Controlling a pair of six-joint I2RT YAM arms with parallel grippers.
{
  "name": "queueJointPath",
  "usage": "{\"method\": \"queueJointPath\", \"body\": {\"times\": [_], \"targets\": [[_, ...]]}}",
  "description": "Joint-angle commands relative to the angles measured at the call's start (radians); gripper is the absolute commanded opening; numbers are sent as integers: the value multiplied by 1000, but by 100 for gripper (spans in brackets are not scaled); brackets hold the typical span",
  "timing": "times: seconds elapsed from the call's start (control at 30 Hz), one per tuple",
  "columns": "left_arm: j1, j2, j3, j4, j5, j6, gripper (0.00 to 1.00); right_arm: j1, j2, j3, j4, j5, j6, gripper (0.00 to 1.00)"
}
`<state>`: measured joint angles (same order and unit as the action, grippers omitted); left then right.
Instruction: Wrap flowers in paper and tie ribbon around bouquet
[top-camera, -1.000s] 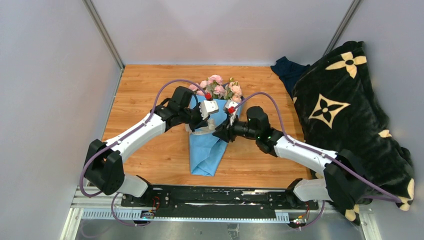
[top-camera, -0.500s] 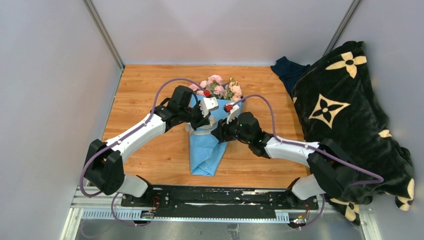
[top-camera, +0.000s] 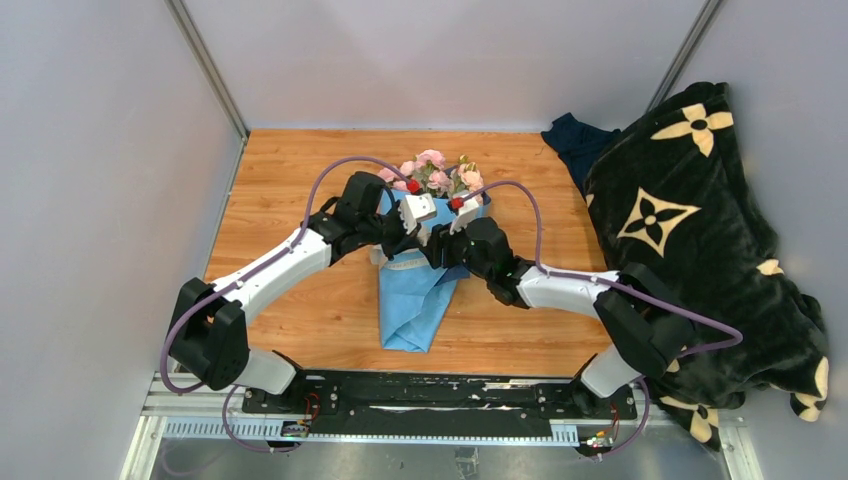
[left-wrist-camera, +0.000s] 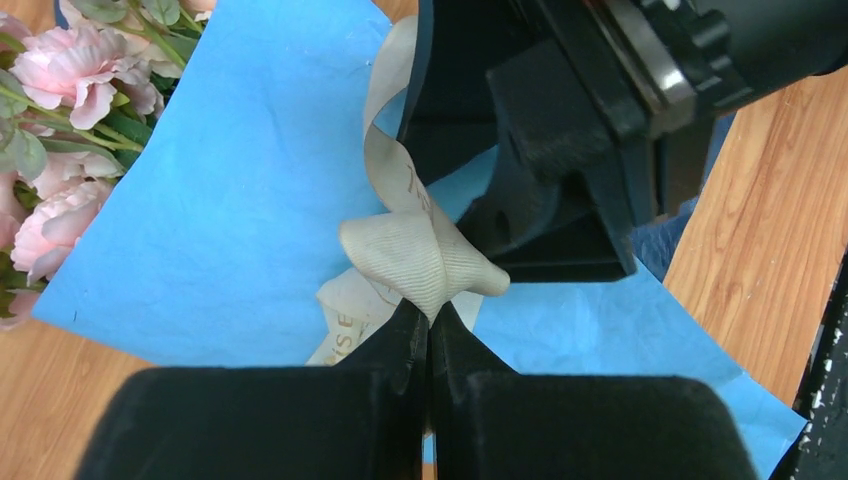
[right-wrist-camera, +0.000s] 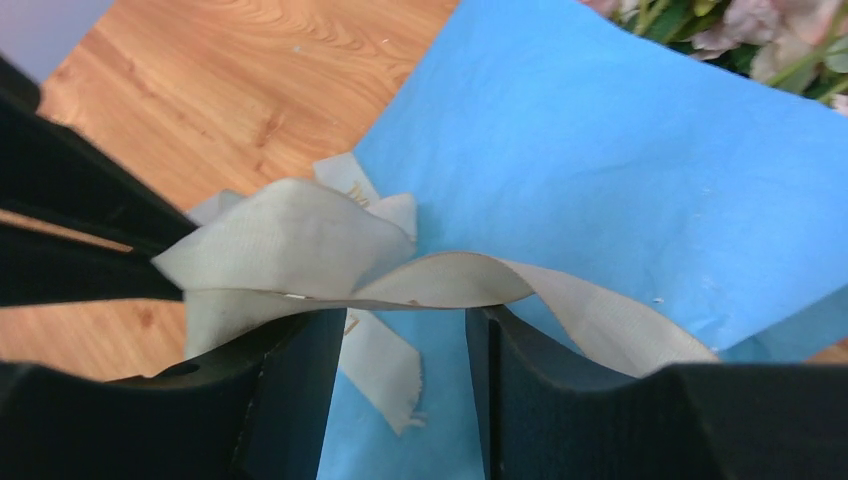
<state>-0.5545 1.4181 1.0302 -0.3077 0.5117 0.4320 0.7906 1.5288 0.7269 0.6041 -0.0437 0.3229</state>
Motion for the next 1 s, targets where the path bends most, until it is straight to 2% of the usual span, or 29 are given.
{"method": "queueJointPath", "body": {"times": [0.0, 0.13, 0.37, 0.43, 0.53, 0.6, 0.7, 0.8, 0.97], "targets": [[4, -2, -19, 28, 20, -13, 0, 1, 25, 16, 76, 132, 18, 51], [4, 0, -17, 30, 22, -14, 0, -1, 45, 19, 124, 158, 33, 49], [4, 4, -15, 30, 13, -11, 0, -1, 104, 65, 163, 89, 37, 49], [4, 3, -15, 31, 15, -9, 0, -4, 115, 70, 160, 88, 43, 41], [4, 1, -14, 32, 9, -12, 0, -20, 116, 61, 158, 88, 57, 13], [5, -3, -14, 35, -9, -10, 0, -39, 101, 38, 161, 77, 57, 1], [14, -8, -18, 55, -80, 16, 0, -83, 42, -5, 126, -40, 26, 0], [17, -9, -27, 133, -200, 63, 0, -139, -15, 0, -56, -249, -24, 0], [24, -11, -15, 184, -192, 90, 0, -168, -113, -65, -148, -385, -75, 0]]}}
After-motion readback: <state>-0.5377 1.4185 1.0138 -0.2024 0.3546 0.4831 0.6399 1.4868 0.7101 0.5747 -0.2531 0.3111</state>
